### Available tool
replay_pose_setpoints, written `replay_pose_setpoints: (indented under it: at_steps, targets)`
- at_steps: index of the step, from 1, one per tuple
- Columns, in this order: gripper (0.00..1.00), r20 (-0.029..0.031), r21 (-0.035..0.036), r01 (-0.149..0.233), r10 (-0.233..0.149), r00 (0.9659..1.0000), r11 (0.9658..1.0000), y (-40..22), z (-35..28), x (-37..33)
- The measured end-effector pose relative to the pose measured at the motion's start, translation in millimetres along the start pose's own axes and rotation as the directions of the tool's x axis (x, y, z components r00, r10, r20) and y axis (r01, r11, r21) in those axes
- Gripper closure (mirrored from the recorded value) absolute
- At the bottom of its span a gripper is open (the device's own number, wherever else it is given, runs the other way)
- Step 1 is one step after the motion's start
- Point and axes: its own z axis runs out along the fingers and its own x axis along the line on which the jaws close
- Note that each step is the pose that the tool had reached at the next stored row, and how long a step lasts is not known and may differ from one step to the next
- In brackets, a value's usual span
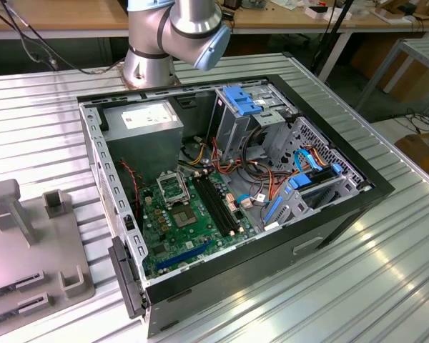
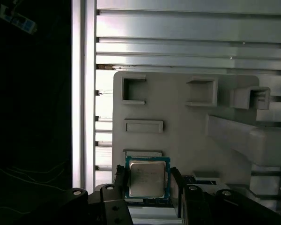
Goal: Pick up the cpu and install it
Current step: 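Pick up the cpu and move it towards the insertion slot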
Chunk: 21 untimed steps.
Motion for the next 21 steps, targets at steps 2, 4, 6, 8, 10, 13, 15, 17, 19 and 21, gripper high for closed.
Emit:
replay_pose_setpoints:
  at_steps: [2, 4, 6, 8, 10, 13, 15, 17, 19, 21]
  targets:
    - [0.53, 0.0002, -0.0031, 0.0, 0.0, 1.0, 1.0, -0.2, -3.9, 0.1]
    - [0.53, 0.0002, -0.0063, 0.0, 0.0, 1.0, 1.0, -0.3, -7.0, 0.3]
    - [0.53, 0.0003, -0.0084, 0.0, 0.0, 1.0, 1.0, -0.4, -9.2, 0.3]
    - [0.53, 0.0003, -0.0102, 0.0, 0.0, 1.0, 0.9999, -0.5, -11.2, 0.4]
    - [0.53, 0.0004, -0.0121, 0.0, 0.0, 1.0, 0.9999, -0.6, -13.2, 0.5]
    - [0.53, 0.0005, -0.0152, 0.001, -0.001, 1.0, 0.9999, -0.7, -15.9, 0.6]
    - [0.53, 0.0006, -0.0176, 0.001, -0.001, 1.0, 0.9998, -0.7, -17.6, 0.6]
    - [0.53, 0.0007, -0.0205, 0.001, -0.001, 1.0, 0.9998, -0.8, -19.3, 0.7]
    - [0.53, 0.0008, -0.0235, 0.001, -0.001, 1.0, 0.9997, -0.9, -21.0, 0.8]
    - [0.53, 0.0007, -0.0263, 0.001, -0.001, 1.0, 0.9997, -1.0, -24.1, 0.9]
